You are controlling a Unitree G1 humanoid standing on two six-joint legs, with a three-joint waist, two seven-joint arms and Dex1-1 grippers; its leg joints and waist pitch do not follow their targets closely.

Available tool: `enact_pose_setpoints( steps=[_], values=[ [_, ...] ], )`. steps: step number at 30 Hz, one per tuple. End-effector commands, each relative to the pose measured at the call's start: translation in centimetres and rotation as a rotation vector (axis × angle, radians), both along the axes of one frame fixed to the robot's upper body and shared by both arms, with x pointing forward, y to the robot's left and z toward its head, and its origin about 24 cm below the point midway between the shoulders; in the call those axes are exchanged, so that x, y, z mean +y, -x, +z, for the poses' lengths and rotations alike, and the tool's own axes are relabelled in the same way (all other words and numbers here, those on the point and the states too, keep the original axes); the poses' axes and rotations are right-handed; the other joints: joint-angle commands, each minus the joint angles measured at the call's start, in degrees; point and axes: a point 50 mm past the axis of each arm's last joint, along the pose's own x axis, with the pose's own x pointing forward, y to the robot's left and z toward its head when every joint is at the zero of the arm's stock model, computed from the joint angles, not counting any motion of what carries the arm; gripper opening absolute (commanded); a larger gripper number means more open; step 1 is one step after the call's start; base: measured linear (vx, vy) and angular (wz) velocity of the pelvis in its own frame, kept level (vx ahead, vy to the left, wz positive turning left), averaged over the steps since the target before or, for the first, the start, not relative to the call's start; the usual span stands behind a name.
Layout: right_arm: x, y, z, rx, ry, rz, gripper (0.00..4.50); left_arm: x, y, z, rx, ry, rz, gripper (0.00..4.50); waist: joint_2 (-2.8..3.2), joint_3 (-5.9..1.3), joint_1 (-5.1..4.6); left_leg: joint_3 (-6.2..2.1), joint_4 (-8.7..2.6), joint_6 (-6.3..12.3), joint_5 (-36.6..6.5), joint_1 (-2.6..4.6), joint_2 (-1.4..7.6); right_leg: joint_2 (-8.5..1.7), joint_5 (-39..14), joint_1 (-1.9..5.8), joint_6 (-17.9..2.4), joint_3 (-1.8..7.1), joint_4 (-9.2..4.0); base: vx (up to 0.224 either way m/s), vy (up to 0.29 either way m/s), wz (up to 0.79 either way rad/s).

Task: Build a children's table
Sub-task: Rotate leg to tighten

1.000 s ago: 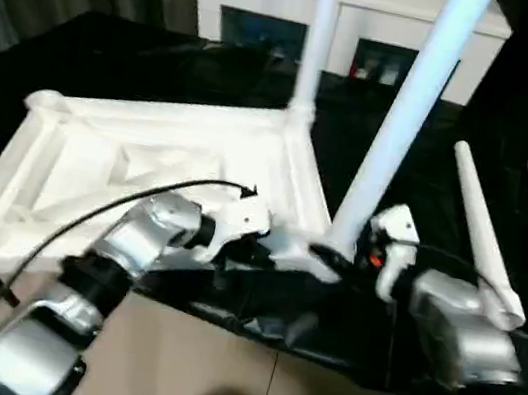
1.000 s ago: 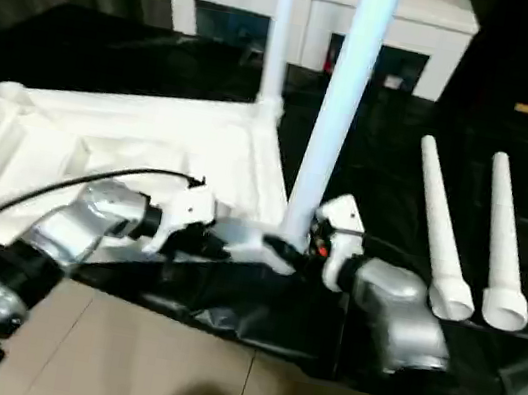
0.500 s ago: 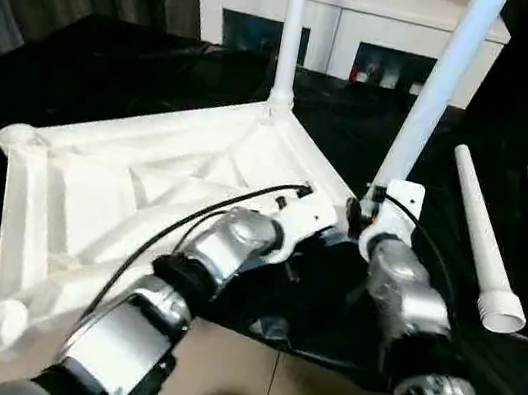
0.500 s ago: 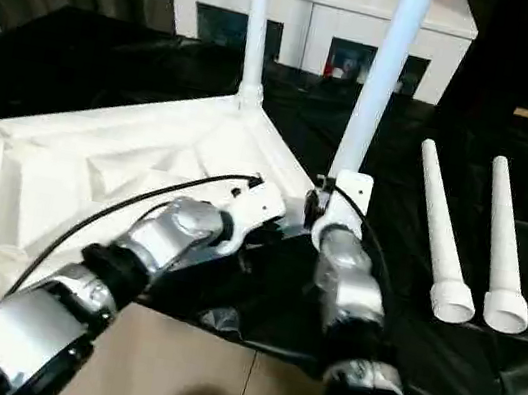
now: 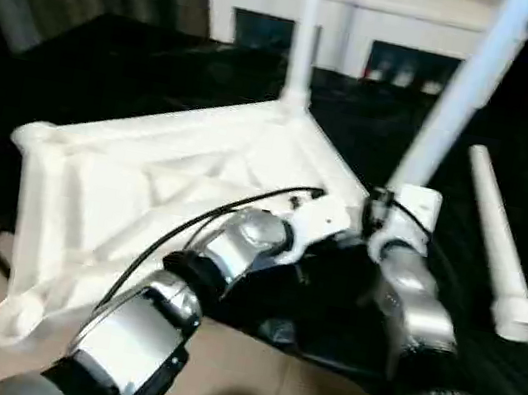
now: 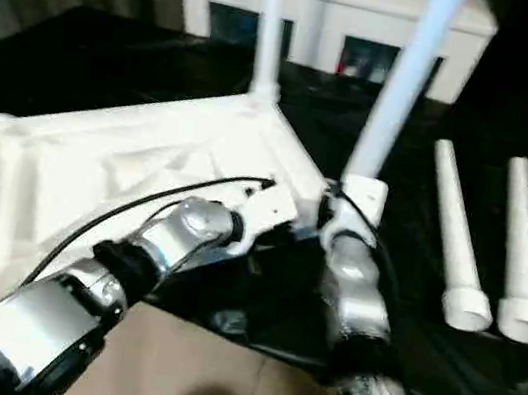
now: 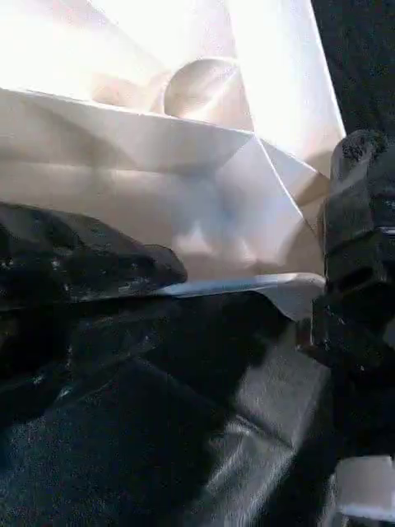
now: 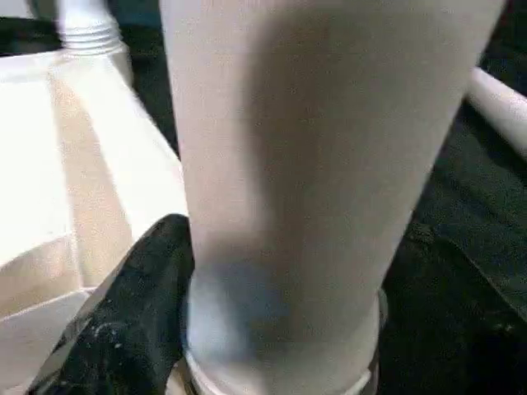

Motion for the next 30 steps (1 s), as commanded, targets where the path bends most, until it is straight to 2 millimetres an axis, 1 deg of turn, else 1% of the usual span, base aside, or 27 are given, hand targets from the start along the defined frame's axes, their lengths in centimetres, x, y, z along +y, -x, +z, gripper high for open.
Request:
enact_pose_setpoints(
  steps=[1, 2, 3, 4, 5, 6, 7, 8, 9, 11, 12, 13, 15, 16, 17, 18, 19, 21, 22, 23, 24, 25, 26, 27, 28, 29, 30],
  values=[
    [-1.6, 0.9, 0.8, -0.024, 0.008, 0.003, 3.5, -0.7, -0.7, 2.5, -0.149, 0.062, -0.038, 0.0, -0.7, -4.28, -0.37, 0.02, -3.76, 9.38, -4.93, -0.23, 0.34, -2.02, -15.71, 4.19, -8.84, 2.83, -4.0, 0.0, 0.0, 0.0],
    [-1.6, 1.2, 0.6, -0.02, 0.005, 0.015, 3.5, -0.8, -0.8, 2.6, -0.154, 0.065, -0.036, 0.0, -1.25, -4.34, -0.36, 0.02, -3.77, 9.58, -4.8, -0.39, 0.3, -2.01, -15.63, 4.33, -8.49, 2.82, -3.91, 0.0, 0.0, 0.0],
    [-1.7, 1.3, 0.6, -0.02, 0.004, 0.018, 3.5, -0.8, -0.8, 2.6, -0.155, 0.065, -0.035, 0.0, -1.33, -4.34, -0.42, -0.01, -3.8, 9.61, -4.76, -0.6, 0.2, -2.03, -16.08, 4.47, -8.33, 2.78, -3.91, 0.0, 0.0, 0.0],
    [-1.8, 2.1, 0.5, -0.019, -0.03, 0.042, 3.5, -1.0, -0.8, 2.7, -0.183, 0.056, -0.044, 0.0, -0.11, -4.25, -0.4, -0.06, -3.78, 9.4, -5.0, -0.61, 0.06, -2.07, -18.19, 4.41, -7.73, 2.59, -4.24, 0.0, 0.0, 0.0],
    [-1.8, 2.1, 0.5, -0.019, -0.03, 0.042, 3.5, -1.0, -0.8, 2.7, -0.183, 0.056, -0.044, 0.0, 0.48, -4.13, -0.54, 0.02, -3.72, 9.48, -5.48, -0.34, 0.01, -1.88, -19.15, 4.15, -7.03, 2.53, -4.82, 0.0, 0.0, 0.0],
    [-1.7, 2.6, 0.6, -0.023, -0.039, 0.079, 3.5, -1.1, -0.8, 2.8, -0.203, 0.055, -0.047, 0.0, 0.27, -4.19, -0.85, -0.2, -3.81, 9.1, -6.01, -0.56, 0.12, -1.84, -19.07, 4.41, -6.73, 2.45, -4.66, 0.0, 0.0, 0.0],
    [-1.6, 2.8, 0.7, -0.024, -0.033, 0.1, 3.5, -1.1, -0.8, 2.8, -0.206, 0.058, -0.042, 0.0, -0.22, -4.27, -0.79, -0.13, -3.76, 9.16, -6.2, -0.61, 0.04, -1.78, -18.9, 4.47, -6.23, 2.39, -4.73, 0.0, 0.0, 0.0],
    [-1.4, 2.8, 0.6, -0.021, -0.046, 0.116, 3.5, -1.1, -0.8, 2.8, -0.204, 0.054, -0.051, 0.0, 0.54, -4.28, -0.94, -0.27, -3.75, 9.27, -5.61, -0.9, -0.09, -1.85, -18.91, 4.59, -6.28, 2.32, -4.52, 0.0, 0.0, 0.0],
    [-1.3, 3.0, 0.6, -0.015, -0.065, 0.136, 3.5, -1.2, -0.7, 2.7, -0.202, 0.048, -0.065, 0.0, 0.41, -4.24, -1.16, -0.19, -3.71, 9.46, -5.87, -0.84, -0.11, -1.78, -19.48, 4.41, -6.17, 2.25, -4.85, 0.0, 0.0, 0.0],
    [-1.2, 3.1, 0.6, -0.012, -0.065, 0.157, 3.5, -1.1, -0.7, 2.7, -0.205, 0.046, -0.069, 0.0, 0.43, -4.21, -1.75, -0.28, -3.61, 9.59, -6.04, -1.14, -0.29, -1.73, -20.38, 4.51, -5.9, 2.08, -4.95, 0.0, 0.0, 0.0],
    [-0.9, 3.1, 0.5, -0.003, -0.081, 0.202, 3.69, -1.1, -0.7, 2.7, -0.203, 0.051, -0.072, 0.0, 0.88, -4.14, -1.9, -0.33, -3.63, 9.51, -6.26, -1.11, -0.31, -1.73, -20.94, 4.51, -5.75, 1.99, -5.05, 0.0, 0.0, 0.0],
    [-0.7, 3.2, 0.4, 0.01, -0.077, 0.238, 3.69, -1.1, -0.8, 2.7, -0.2, 0.054, -0.072, 0.0, 0.77, -4.34, -2.27, -0.44, -3.59, 9.62, -6.32, -1.07, -0.23, -1.63, -20.86, 4.55, -5.35, 1.85, -5.09, 0.0, 0.0, 0.0],
    [-0.6, 3.2, 0.3, 0.022, -0.069, 0.262, 3.69, -1.1, -0.8, 2.7, -0.199, 0.056, -0.073, 0.0, 0.58, -4.39, -2.52, -0.58, -3.59, 10.16, -5.2, -1.31, -0.02, -1.68, -19.35, 4.55, -5.79, 1.92, -4.93, 0.0, 0.0, 0.0],
    [-0.5, 3.2, 0.3, 0.033, -0.069, 0.286, 4.02, -1.1, -0.8, 2.7, -0.198, 0.059, -0.072, 0.0, 0.76, -4.45, -2.49, -0.59, -3.55, 10.28, -4.97, -1.23, -0.02, -1.71, -19.07, 4.5, -6.03, 1.92, -4.89, 0.0, 0.0, 0.0],
    [-0.5, 3.3, 0.3, 0.034, -0.056, 0.303, 4.06, -1.0, -0.7, 2.6, -0.203, 0.062, -0.072, 0.0, 0.4, -4.44, -2.65, -0.58, -3.49, 10.59, -4.76, -1.37, -0.11, -1.74, -18.79, 4.57, -6.23, 1.94, -4.86, 0.0, 0.0, 0.0],
    [-0.4, 3.4, 0.5, 0.028, -0.043, 0.332, 4.06, -1.1, -0.8, 2.7, -0.213, 0.078, -0.061, 0.0, 0.55, -4.39, -2.76, -0.62, -3.5, 10.82, -4.47, -1.43, -0.07, -1.76, -18.77, 4.59, -6.27, 1.9, -4.82, 0.0, 0.0, 0.0],
    [-0.4, 3.4, 0.6, 0.027, -0.043, 0.336, 4.06, -1.1, -0.8, 2.7, -0.214, 0.081, -0.059, 0.0, -0.41, -4.43, -2.96, -0.53, -3.47, 11.06, -4.53, -1.58, -0.1, -1.72, -18.84, 4.64, -6.06, 1.91, -4.9, 0.0, 0.0, 0.0],
    [-0.6, 3.6, 0.9, 0.01, -0.043, 0.359, 4.06, -1.1, -1.0, 3.3, -0.258, 0.113, -0.028, 0.0, -0.22, -4.38, -3.01, -0.53, -3.4, 11.41, -4.46, -1.59, -0.16, -1.85, -19.92, 4.66, -5.63, 1.88, -4.84, 0.0, 0.0, 0.0],
    [-0.7, 3.8, 1.1, -0.003, -0.049, 0.353, 4.06, -1.0, -1.2, 3.7, -0.229, 0.161, -0.009, 0.0, -0.46, -4.33, -2.98, -0.4, -3.38, 11.44, -4.32, -1.6, -0.26, -1.89, -20.95, 4.59, -5.07, 1.91, -5.01, 0.0, 0.0, 0.0],
    [-0.7, 3.8, 1.1, -0.003, -0.049, 0.353, 4.07, -1.0, -1.2, 3.7, -0.228, 0.162, -0.009, 0.29, -0.53, -4.3, -2.93, -0.41, -3.42, 11.42, -4.16, -1.62, -0.25, -1.93, -21.26, 4.58, -4.93, 1.88, -5.05, 0.0, 0.0, 0.0],
    [-0.9, 4.0, 1.6, -0.032, -0.064, 0.34, 4.06, -0.8, -1.5, 4.6, -0.209, 0.245, 0.004, 0.47, -1.06, -4.38, -2.99, -0.41, -3.4, 11.41, -3.88, -1.69, -0.23, -1.87, -21.5, 4.5, -4.74, 1.84, -5.04, 0.0, 0.0, 0.0],
    [-0.9, 4.0, 1.7, -0.039, -0.067, 0.337, 4.06, -0.7, -1.6, 4.8, -0.204, 0.263, 0.007, 0.47, -0.89, -4.42, -2.72, -0.4, -3.39, 11.54, -3.42, -1.69, -0.28, -2.05, -21.35, 4.53, -4.92, 1.95, -4.84, 0.0, 0.0, 0.0],
    [-1.0, 4.1, 2.1, -0.071, -0.075, 0.319, 4.06, -0.5, -1.7, 5.5, -0.213, 0.311, 0.01, 0.59, -0.78, -4.48, -2.4, -0.45, -3.43, 11.67, -3.43, -1.62, -0.06, -2.25, -21.15, 4.46, -5.51, 1.95, -4.8, 0.0, 0.0, 0.0],
    [-1.0, 4.1, 2.1, -0.071, -0.075, 0.319, 4.06, -0.5, -1.7, 5.5, -0.213, 0.311, 0.01, 0.67, -0.78, -4.48, -2.4, -0.45, -3.43, 11.67, -3.43, -1.62, -0.06, -2.25, -21.15, 4.46, -5.51, 1.95, -4.8, 0.0, 0.0, 0.0],
    [-1.0, 4.2, 2.3, -0.089, -0.093, 0.312, 4.06, -0.3, -1.9, 6.1, -0.225, 0.355, 0.018, 0.67, -0.65, -4.46, -2.48, -0.53, -3.48, 11.66, -3.68, -1.48, 0.3, -2.16, -20.65, 4.11, -6.14, 1.93, -4.81, 0.0, 0.0, 0.0],
    [-0.8, 4.4, 2.4, -0.105, -0.091, 0.324, 4.06, 0.3, -2.0, 6.5, -0.228, 0.391, 0.024, 0.8, -1.26, -4.28, -2.45, -0.55, -3.58, 11.69, -3.98, -1.58, 0.45, -2.18, -20.05, 4.12, -6.37, 1.96, -4.81, 0.0, 0.0, 0.0],
    [-0.6, 4.5, 2.5, -0.112, -0.089, 0.337, 4.06, 0.6, -2.1, 6.7, -0.231, 0.412, 0.027, 0.91, -1.17, -4.28, -2.25, -0.65, -3.67, 11.67, -3.62, -1.61, 0.62, -2.36, -18.83, 4.32, -6.78, 2.13, -4.37, 0.0, 0.0, 0.0]
  ],
)
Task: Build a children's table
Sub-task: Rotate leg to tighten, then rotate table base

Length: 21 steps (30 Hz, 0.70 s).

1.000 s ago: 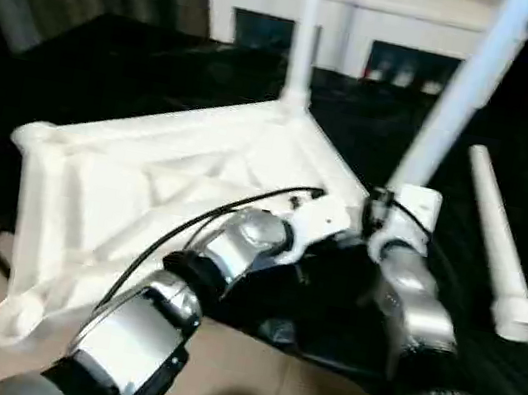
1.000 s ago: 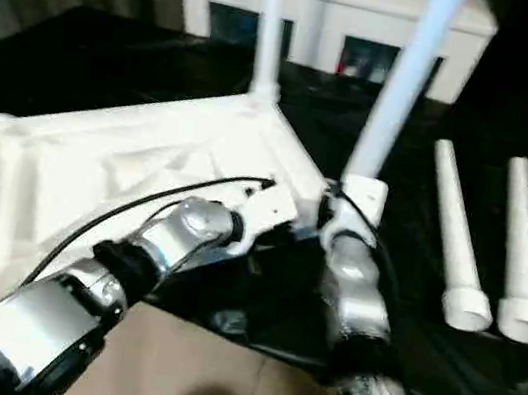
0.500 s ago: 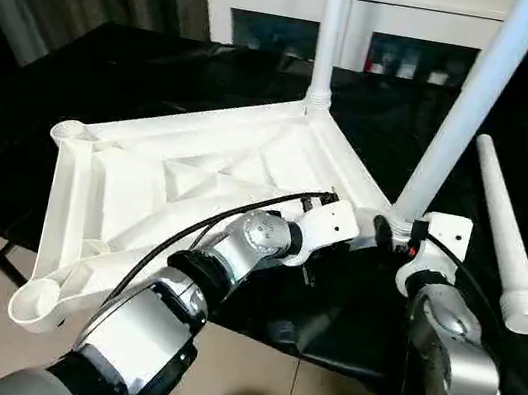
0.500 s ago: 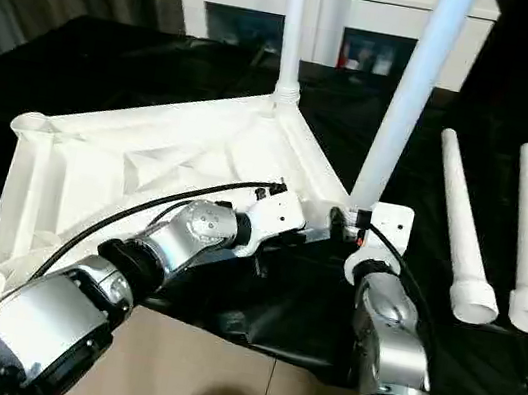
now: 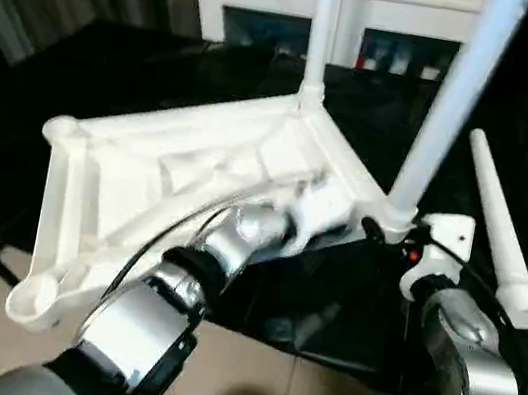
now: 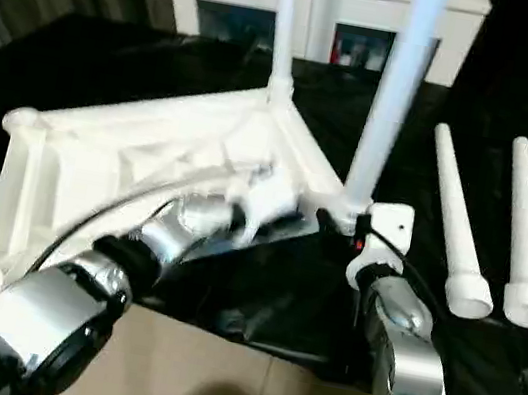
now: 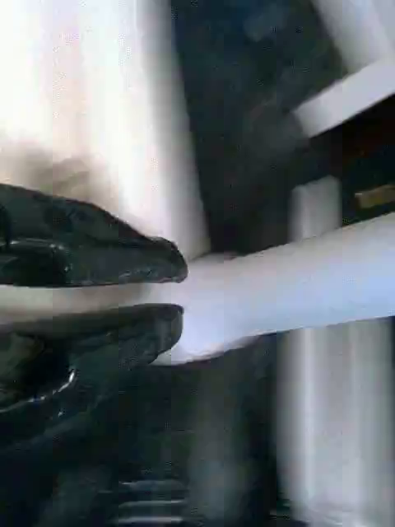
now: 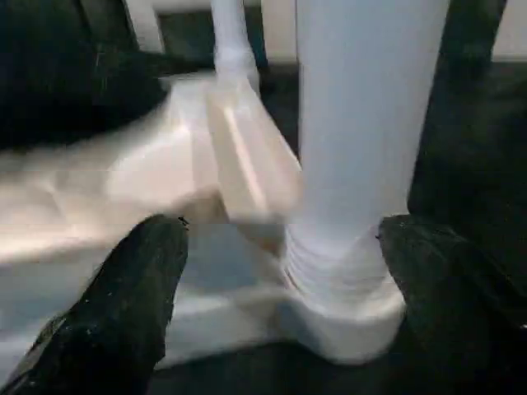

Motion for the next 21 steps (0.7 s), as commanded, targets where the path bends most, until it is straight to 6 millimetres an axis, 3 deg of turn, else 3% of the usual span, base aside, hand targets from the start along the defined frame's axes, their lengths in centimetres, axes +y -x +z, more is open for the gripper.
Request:
enact_pose_setpoints(
  steps=[1, 3, 4, 5, 6, 7, 9, 10, 12, 13, 15, 16, 17, 19, 21],
  values=[
    [0.6, 0.5, 0.6, -0.039, -0.022, 0.045, 4.06, 1.9, -0.4, 0.8, -0.008, 0.066, 0.015, 0.91, -2.4, -4.52, 0.28, -0.29, -3.59, 11.57, -3.45, -0.69, 0.71, -2.27, -18.35, 4.32, -7.42, 2.36, -3.74, 0.0, 0.0, 0.0],
    [0.8, 0.7, 0.7, -0.046, -0.026, 0.064, 4.06, 2.7, -0.6, 1.0, -0.001, 0.094, 0.042, 1.07, -2.73, -4.53, 0.06, -0.25, -3.54, 12.14, -3.07, -0.82, 0.59, -2.19, -17.29, 4.45, -7.82, 2.46, -3.5, 0.0, 0.0, 0.0],
    [1.0, 1.1, 0.8, -0.052, -0.028, 0.094, 4.06, 4.5, -0.8, 1.5, 0.0, 0.131, 0.087, 1.07, -2.99, -4.37, 0.14, -0.06, -3.55, 12.12, -3.67, -0.77, 0.61, -2.25, -18.1, 4.44, -8.2, 2.54, -3.6, 0.0, 0.0, 0.0],
    [1.2, 1.3, 0.8, -0.049, -0.022, 0.112, 4.06, 7.1, -1.0, 2.1, -0.007, 0.137, 0.164, 1.07, -2.93, -4.45, 0.2, -0.19, -3.69, 11.87, -3.66, -0.81, 0.86, -2.44, -18.02, 4.78, -8.51, 2.62, -3.22, 0.0, 0.0, 0.0],
    [1.2, 1.4, 0.8, -0.047, -0.019, 0.119, 4.06, 8.4, -1.0, 2.4, -0.012, 0.135, 0.204, 1.07, -2.43, -4.34, 0.1, -0.25, -3.69, 11.6, -3.29, -0.89, 1.01, -2.41, -18.03, 4.58, -8.73, 2.65, -3.08, 0.0, 0.0, 0.0],
    [1.3, 1.5, 0.7, -0.045, -0.018, 0.128, 4.06, 9.8, -1.1, 2.5, -0.019, 0.119, 0.249, 1.07, -2.5, -4.35, -0.1, -0.14, -3.72, 11.23, -3.73, -0.73, 1.01, -2.18, -18.61, 4.38, -8.44, 2.63, -3.2, 0.0, 0.0, 0.0],
    [1.6, 1.6, 0.7, -0.04, -0.017, 0.154, 4.06, 13.4, -1.2, 2.8, -0.04, 0.062, 0.375, 1.07, -2.45, -4.21, -0.31, -0.23, -3.87, 9.6, -4.83, -0.59, 1.04, -2.04, -20.24, 4.13, -7.63, 2.69, -3.13, 0.0, 0.0, 0.0],
    [1.8, 1.6, 0.6, -0.036, -0.017, 0.168, 4.06, 15.2, -1.2, 2.8, -0.048, 0.028, 0.444, 1.07, -2.06, -4.05, -0.38, -0.11, -4.0, 7.51, -7.16, 0.16, 0.95, -1.79, -22.7, 3.55, -6.41, 2.68, -3.54, 0.0, 0.0, 0.0],
    [2.3, 1.6, 0.6, -0.034, -0.007, 0.207, 4.06, 19.1, -1.1, 2.7, -0.055, -0.055, 0.586, 1.07, -2.05, -3.75, -0.33, -0.23, -4.26, 5.91, -9.02, 0.17, 0.99, -1.71, -24.01, 3.48, -5.64, 2.67, -3.59, 0.0, 0.0, 0.0],
    [2.8, 1.6, 0.4, -0.025, 0.009, 0.238, 4.06, 24.0, -0.3, 2.9, -0.059, -0.13, 0.767, 1.07, -2.14, -3.68, -0.25, -0.13, -4.31, 5.6, -9.66, 0.38, 0.96, -1.69, -24.65, 3.28, -5.36, 2.72, -3.87, 0.0, 0.0, 0.0],
    [3.1, 1.5, 0.2, -0.012, 0.02, 0.26, 4.06, 28.1, 0.8, 3.1, -0.042, -0.174, 0.937, 1.07, -1.84, -3.66, -0.59, -0.52, -4.63, 4.33, -9.68, 0.01, 1.1, -1.76, -23.04, 3.6, -5.06, 2.85, -3.17, 0.0, 0.0, 0.0],
    [3.2, 1.5, 0.1, -0.003, 0.03, 0.269, 4.06, 30.7, 1.7, 3.4, -0.041, -0.196, 1.055, 1.07, -1.74, -3.75, -0.6, -0.59, -4.67, 3.89, -9.9, 0.24, 1.19, -1.82, -22.22, 3.49, -5.34, 2.96, -2.97, 0.0, 0.0, 0.0],
    [3.2, 1.5, 0.0, -0.002, 0.032, 0.27, 4.06, 31.0, 1.8, 3.4, -0.042, -0.199, 1.07, 1.07, -1.62, -3.79, -0.63, -0.62, -4.63, 3.66, -9.68, 0.25, 1.21, -1.81, -21.33, 3.46, -5.66, 3.02, -2.83, 0.0, 0.0, 0.0],
    [3.1, 1.3, -0.5, 0.032, 0.058, 0.249, 4.06, 36.5, 4.8, 3.1, -0.001, -0.363, 1.31, 1.07, -1.44, -3.81, -0.49, -0.61, -4.7, 3.48, -8.94, 0.4, 1.25, -1.7, -18.29, 3.33, -7.04, 3.25, -2.44, 0.0, 0.0, 0.0],
    [3.1, 1.3, -0.6, 0.036, 0.061, 0.246, 4.06, 37.6, 5.7, 2.9, 0.019, -0.401, 1.362, 1.07, -1.44, -3.79, -0.44, -0.55, -4.74, 3.29, -8.9, 0.59, 1.34, -1.74, -16.62, 3.26, -7.89, 3.41, -2.19, 0.0, 0.0, 0.0]
  ],
)
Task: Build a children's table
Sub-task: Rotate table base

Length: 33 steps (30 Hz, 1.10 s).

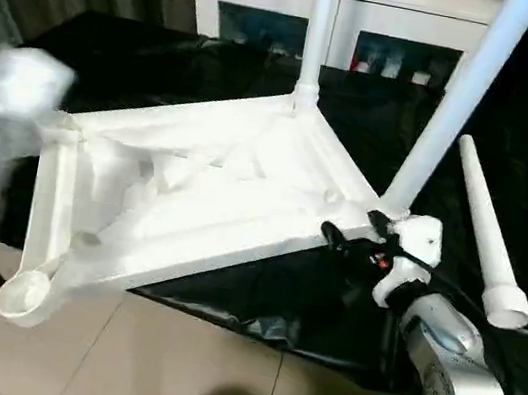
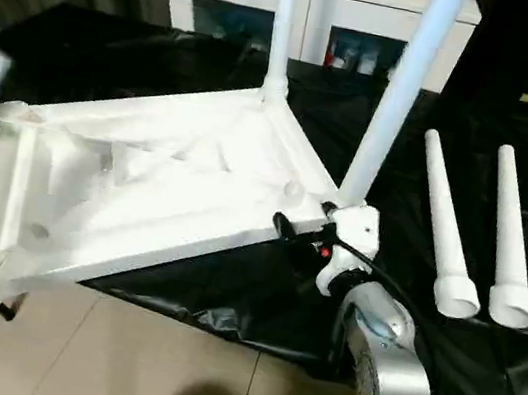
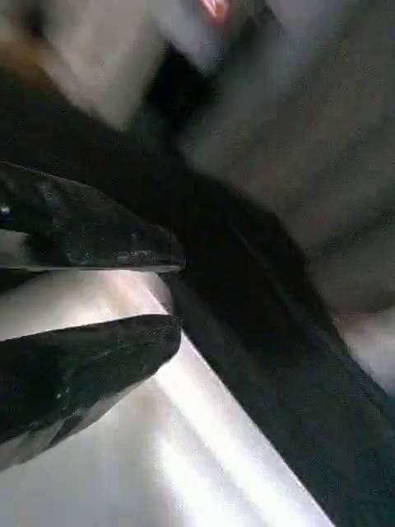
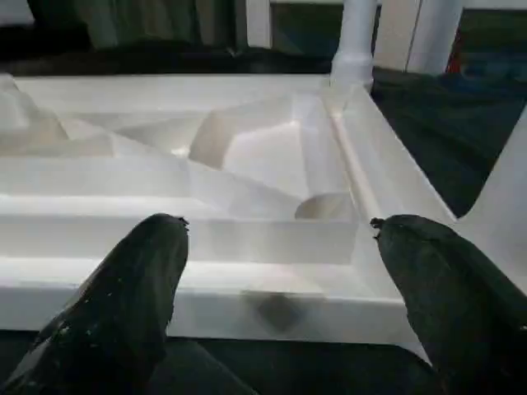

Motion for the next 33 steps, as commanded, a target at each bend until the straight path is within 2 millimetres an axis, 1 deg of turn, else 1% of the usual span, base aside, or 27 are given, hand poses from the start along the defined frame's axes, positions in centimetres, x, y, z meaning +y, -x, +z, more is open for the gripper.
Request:
enact_pose_setpoints(
  steps=[1, 2, 3, 4, 5, 6, 7, 8, 9, 10, 12, 13, 14, 15, 16, 17, 18, 19, 20, 23, 24, 27, 28, 30, 31, 32, 33],
  values=[
    [-0.1, -0.1, -0.5, 0.027, 0.025, -0.018, 4.06, 1.6, 1.4, -0.5, 0.045, -0.02, 0.096, 1.07, 0.19, -3.67, 0.09, -0.38, -4.73, 3.72, -8.93, 0.71, 1.19, -1.97, -16.11, 3.31, -8.53, 3.25, -2.93, 0.0, 0.0, 0.0],
    [-0.2, -0.1, -0.7, 0.031, 0.022, -0.033, 4.06, 2.3, 2.2, -1.2, 0.085, -0.014, 0.117, 1.07, 0.34, -3.62, 0.4, -0.3, -4.7, 3.61, -9.16, 1.06, 1.2, -2.08, -15.88, 3.04, -9.03, 3.36, -2.98, 0.0, 0.0, 0.0],
    [-0.3, -0.2, -0.7, 0.034, 0.02, -0.042, 4.06, 2.5, 2.6, -1.6, 0.111, -0.008, 0.125, 1.07, -0.08, -3.35, 0.53, -0.19, -4.95, 3.41, -10.54, 0.88, 1.22, -2.04, -16.88, 3.03, -9.39, 3.48, -2.98, 0.0, 0.0, 0.0],
    [-0.6, -0.3, -0.8, 0.038, 0.034, -0.061, 4.06, 2.2, 3.1, -2.7, 0.156, 0.045, 0.102, 1.07, -0.14, -3.31, 0.74, -0.26, -5.2, 2.83, -11.74, 0.88, 1.36, -2.23, -18.6, 3.23, -9.06, 3.59, -2.94, 0.0, 0.0, 0.0],
    [-0.7, -0.3, -0.9, 0.041, 0.043, -0.072, 4.06, 1.9, 3.3, -3.2, 0.181, 0.081, 0.085, 1.07, -0.07, -3.18, 0.9, -0.22, -5.33, 2.46, -12.41, 1.05, 1.42, -2.22, -19.46, 3.03, -9.04, 3.68, -3.12, 0.0, 0.0, 0.0],
    [-0.9, -0.5, -1.0, 0.047, 0.047, -0.089, 4.06, 0.9, 3.4, -4.1, 0.228, 0.112, 0.026, 1.07, -0.63, -2.94, 1.04, -0.09, -5.41, 1.84, -14.91, 1.39, 1.37, -2.13, -21.76, 2.71, -8.71, 3.79, -3.64, 0.0, 0.0, 0.0],
    [-1.3, -0.7, -1.3, 0.06, 0.077, -0.128, 4.06, -1.2, 3.9, -5.6, 0.331, 0.181, -0.087, 1.07, -0.77, -2.79, 1.48, -0.26, -5.76, 0.92, -15.89, 1.44, 1.7, -2.59, -23.21, 2.81, -8.88, 4.11, -3.55, 0.0, 0.0, 0.0],
    [-1.6, -0.8, -1.5, 0.066, 0.096, -0.154, 4.06, -1.9, 3.9, -5.9, 0.357, 0.178, -0.138, 1.07, -0.62, -2.64, 1.63, -0.2, -5.77, 0.2, -18.09, 1.72, 1.52, -2.35, -24.82, 2.39, -8.52, 4.27, -3.82, 0.0, 0.0, 0.0],
    [-1.7, -0.9, -1.5, 0.069, 0.097, -0.161, 4.06, -2.1, 3.9, -6.0, 0.358, 0.183, -0.149, 1.07, -0.62, -2.64, 1.63, -0.2, -5.77, 0.2, -18.09, 1.72, 1.52, -2.35, -24.82, 2.39, -8.52, 4.27, -3.82, 0.0, 0.0, 0.0],
    [-2.0, -1.0, -1.7, 0.085, 0.1, -0.187, 4.06, -3.0, 3.8, -6.0, 0.361, 0.219, -0.179, 1.07, -0.74, -2.75, 1.67, -0.1, -5.74, -0.58, -19.86, 2.07, 1.26, -2.12, -24.5, 2.16, -8.51, 4.71, -3.85, 0.0, 0.0, 0.0],
    [-2.2, -1.1, -1.9, 0.101, 0.115, -0.204, 4.06, -3.9, 3.9, -6.0, 0.384, 0.259, -0.226, 1.07, -0.98, -2.62, 1.57, -0.31, -5.88, -0.86, -20.77, 1.72, 1.24, -1.93, -23.85, 2.47, -8.53, 4.94, -3.69, 0.0, 0.0, 0.0],
    [-2.5, -1.1, -2.2, 0.119, 0.128, -0.219, 4.06, -4.4, 4.1, -6.2, 0.42, 0.269, -0.261, 1.07, -1.18, -2.58, 1.47, -0.35, -5.93, -0.62, -20.68, 1.57, 1.1, -1.85, -24.01, 2.58, -8.2, 5.01, -3.85, 0.0, 0.0, 0.0],
    [-2.7, -1.1, -2.4, 0.135, 0.138, -0.233, 4.06, -4.8, 4.3, -6.4, 0.448, 0.27, -0.289, 1.07, -1.45, -2.54, 1.43, -0.44, -5.9, -0.47, -20.89, 1.6, 1.03, -1.75, -24.73, 2.59, -7.98, 5.14, -3.79, 0.0, 0.0, 0.0],
    [-2.9, -1.1, -2.6, 0.15, 0.152, -0.246, 4.06, -5.0, 4.4, -6.5, 0.472, 0.272, -0.306, 1.07, -1.54, -2.57, 1.36, -0.44, -5.86, -0.27, -20.94, 1.58, 0.95, -1.75, -25.79, 2.62, -7.73, 5.18, -3.82, 0.0, 0.0, 0.0],
    [-3.1, -1.2, -2.7, 0.153, 0.162, -0.251, 4.06, -5.5, 4.7, -6.7, 0.51, 0.291, -0.327, 1.07, -1.55, -2.59, 1.39, -0.35, -5.71, -0.17, -20.45, 1.68, 0.9, -1.72, -25.95, 2.52, -7.8, 5.23, -3.9, 0.0, 0.0, 0.0],
    [-3.1, -1.2, -2.7, 0.153, 0.162, -0.251, 4.06, -5.5, 4.7, -6.7, 0.511, 0.291, -0.327, 1.07, -1.58, -2.62, 1.41, -0.31, -5.69, -0.13, -20.12, 1.72, 0.9, -1.65, -25.73, 2.42, -7.91, 5.28, -3.86, 0.0, 0.0, 0.0],
    [-3.1, -1.2, -2.7, 0.153, 0.163, -0.253, 4.06, -5.8, 4.9, -6.7, 0.532, 0.304, -0.336, 1.07, -1.73, -2.66, 1.29, -0.32, -5.7, 0.11, -18.87, 1.38, 0.9, -1.69, -25.1, 2.73, -8.01, 5.35, -3.71, 0.0, 0.0, 0.0],
    [-3.1, -1.3, -2.7, 0.153, 0.161, -0.258, 4.06, -6.1, 5.2, -6.9, 0.563, 0.322, -0.343, 1.07, -1.25, -2.63, 1.38, -0.43, -5.73, 0.18, -18.47, 1.3, 0.92, -1.71, -24.98, 2.82, -8.03, 5.32, -3.64, 0.0, 0.0, 0.0],
    [-3.1, -1.3, -2.7, 0.153, 0.16, -0.262, 4.06, -6.4, 5.3, -7.2, 0.582, 0.328, -0.35, 1.07, -1.44, -2.62, 1.27, -0.35, -5.71, 0.25, -18.14, 1.36, 0.93, -1.57, -24.86, 2.75, -7.96, 5.31, -3.75, 0.0, 0.0, 0.0],
    [-3.1, -1.4, -2.6, 0.153, 0.16, -0.268, 4.06, -7.2, 5.2, -7.4, 0.594, 0.352, -0.36, 1.07, -1.5, -2.64, 1.24, -0.34, -5.66, 0.6, -17.29, 1.19, 0.76, -1.44, -24.42, 2.87, -8.08, 5.36, -3.61, 0.0, 0.0, 0.0],
    [-3.2, -1.5, -2.7, 0.16, 0.157, -0.277, 4.06, -7.5, 5.1, -7.5, 0.593, 0.366, -0.363, 1.07, -1.73, -2.58, 1.23, -0.31, -5.65, 0.74, -17.69, 1.22, 0.71, -1.41, -25.47, 2.8, -7.83, 5.35, -3.75, 0.0, 0.0, 0.0],
    [-3.6, -1.7, -3.0, 0.179, 0.157, -0.309, 4.06, -9.1, 4.7, -8.4, 0.588, 0.405, -0.38, 1.07, -1.47, -2.55, 1.24, -0.3, -5.54, 0.76, -18.48, 1.58, 0.57, -1.32, -27.33, 2.46, -7.41, 5.37, -4.06, 0.0, 0.0, 0.0],
    [-3.7, -1.9, -3.1, 0.182, 0.148, -0.312, 4.06, -10.1, 4.7, -9.0, 0.603, 0.419, -0.401, 1.07, -1.71, -2.53, 1.23, -0.26, -5.38, 0.88, -19.53, 1.89, 0.4, -1.16, -28.72, 2.15, -6.96, 5.36, -4.39, 0.0, 0.0, 0.0],
    [-3.6, -2.2, -3.1, 0.188, 0.143, -0.312, 4.06, -11.3, 4.8, -9.6, 0.618, 0.447, -0.422, 1.07, -1.52, -2.36, 1.23, -0.28, -5.37, 1.09, -20.57, 2.03, 0.39, -1.17, -30.94, 1.95, -6.2, 5.38, -4.69, 0.0, 0.0, 0.0],
    [-3.5, -2.3, -3.1, 0.191, 0.143, -0.311, 4.06, -11.8, 4.8, -9.8, 0.622, 0.457, -0.431, 1.07, -1.55, -2.26, 1.11, -0.33, -5.37, 1.1, -21.58, 2.15, 0.35, -1.11, -32.75, 1.76, -5.54, 5.23, -4.98, 0.0, 0.0, 0.0],
    [-3.5, -2.5, -3.1, 0.196, 0.138, -0.307, 4.06, -12.3, 4.8, -10.0, 0.626, 0.464, -0.441, 1.07, -1.59, -2.27, 1.09, -0.35, -5.32, 1.12, -21.91, 2.14, 0.25, -1.09, -33.62, 1.75, -5.07, 5.15, -5.12, 0.0, 0.0, 0.0],
    [-3.4, -2.6, -3.1, 0.197, 0.137, -0.306, 4.06, -12.4, 4.8, -10.1, 0.627, 0.465, -0.443, 1.07, -1.53, -2.44, 1.02, -0.48, -5.32, 1.1, -21.64, 1.99, 0.23, -1.2, -33.99, 1.88, -4.56, 5.15, -5.1, 0.0, 0.0, 0.0]
  ],
)
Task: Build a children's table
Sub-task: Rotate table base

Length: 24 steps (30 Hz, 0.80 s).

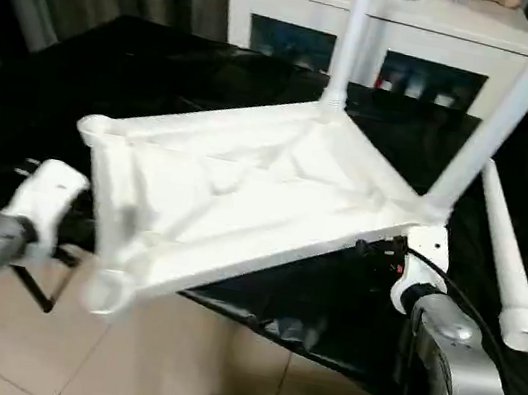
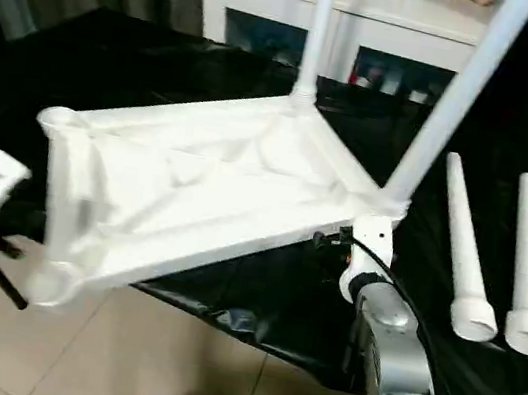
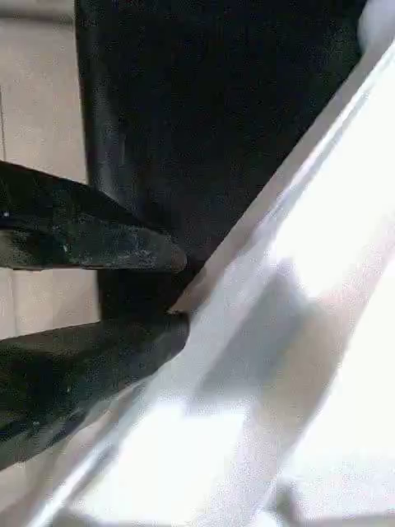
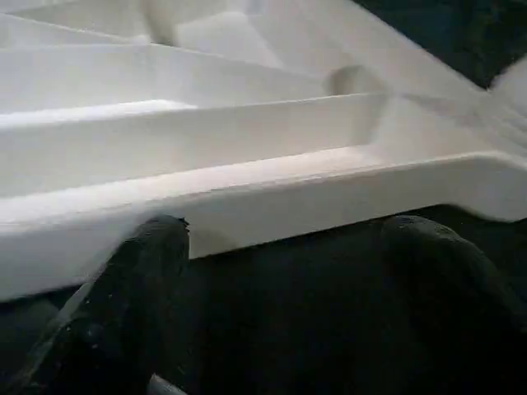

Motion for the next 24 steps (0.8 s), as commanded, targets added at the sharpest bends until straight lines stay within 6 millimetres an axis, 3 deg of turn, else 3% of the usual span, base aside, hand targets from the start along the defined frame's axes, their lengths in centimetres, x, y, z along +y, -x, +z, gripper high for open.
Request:
enact_pose_setpoints(
  steps=[1, 5, 7, 12, 13, 14, 15, 18, 20, 22, 24],
  values=[
    [0.0, -0.4, 0.2, -0.001, -0.015, -0.011, 4.06, -1.7, 0.3, -1.1, 0.049, 0.036, -0.056, 1.07, 0.17, -2.46, -0.69, -0.78, -5.42, 1.22, -21.12, 0.7, 1.11, -2.15, -33.34, 1.09, -4.66, 1.81, -5.48, 0.0, 0.0, 0.0],
    [0.7, -1.9, 0.5, -0.003, -0.03, 0.026, 4.06, -3.2, 0.3, -1.8, 0.054, 0.065, -0.07, 1.07, 0.0, -2.67, -1.35, -1.13, -5.47, 1.14, -21.25, 0.11, 1.06, -2.26, -32.85, 1.65, -4.69, 1.44, -5.17, 0.0, 0.0, 0.0],
    [1.3, -2.7, 0.5, 0.002, -0.054, 0.049, 4.06, -4.0, 0.2, -2.0, 0.053, 0.079, -0.087, 1.07, -0.1, -2.57, -1.68, -0.94, -5.13, 1.65, -20.79, 0.24, 0.88, -2.28, -33.61, 1.28, -4.85, 1.48, -5.48, 0.0, 0.0, 0.0],
    [2.4, -3.8, 0.6, 0.016, -0.072, 0.09, 4.06, -5.6, -0.1, -2.2, 0.046, 0.097, -0.137, 1.07, -0.39, -2.69, -2.17, -1.1, -5.18, 1.98, -20.01, -0.1, 1.05, -2.36, -33.68, 1.47, -5.03, 1.34, -5.31, 0.0, 0.0, 0.0],
    [2.6, -4.0, 0.7, 0.018, -0.074, 0.101, 4.06, -6.1, -0.2, -2.2, 0.041, 0.103, -0.155, 1.07, -0.18, -2.62, -2.3, -1.2, -5.26, 1.91, -20.47, -0.18, 1.04, -2.29, -33.73, 1.55, -5.23, 1.25, -5.28, 0.0, 0.0, 0.0],
    [2.6, -4.0, 0.7, 0.018, -0.074, 0.101, 4.06, -6.1, -0.2, -2.2, 0.041, 0.103, -0.155, 1.07, -0.19, -2.68, -2.16, -1.03, -5.14, 1.94, -20.53, 0.11, 0.99, -2.28, -33.69, 1.33, -5.2, 1.3, -5.46, 0.0, 0.0, 0.0],
    [3.4, -4.6, 0.8, 0.025, -0.076, 0.138, 4.06, -7.8, -0.7, -2.1, 0.016, 0.122, -0.228, 1.07, -0.33, -2.71, -2.21, -1.1, -5.16, 1.98, -20.41, 0.07, 1.06, -2.36, -33.45, 1.29, -5.62, 1.37, -5.28, 0.0, 0.0, 0.0],
    [4.3, -4.9, 0.8, 0.023, -0.074, 0.187, 4.06, -9.4, -1.3, -2.0, 0.001, 0.128, -0.287, 1.07, -0.51, -2.78, -1.92, -0.9, -5.1, 2.24, -19.58, 0.06, 1.12, -2.52, -32.86, 1.28, -6.04, 1.55, -5.33, 0.0, 0.0, 0.0],
    [4.7, -4.9, 1.1, 0.009, -0.064, 0.209, 4.06, -10.8, -1.9, -2.0, -0.01, 0.14, -0.331, 1.07, -0.81, -2.81, -2.01, -0.93, -5.23, 2.4, -17.74, -0.68, 1.13, -2.52, -31.68, 1.82, -6.15, 1.57, -5.1, 0.0, 0.0, 0.0],
    [4.8, -5.0, 1.3, -0.004, -0.069, 0.21, 4.06, -11.4, -2.2, -2.0, -0.015, 0.137, -0.356, 1.07, -0.88, -2.96, -1.83, -0.82, -5.17, 2.46, -16.57, -0.51, 1.21, -2.6, -30.24, 1.72, -6.72, 1.77, -4.93, 0.0, 0.0, 0.0],
    [4.6, -4.9, 2.1, -0.035, -0.081, 0.204, 4.06, -12.6, -2.7, -2.0, -0.025, 0.131, -0.39, 1.07, -0.51, -3.04, -1.88, -0.91, -5.26, 2.36, -15.51, -0.88, 1.32, -2.64, -28.89, 2.07, -6.98, 1.8, -4.68, 0.0, 0.0, 0.0]
  ],
)
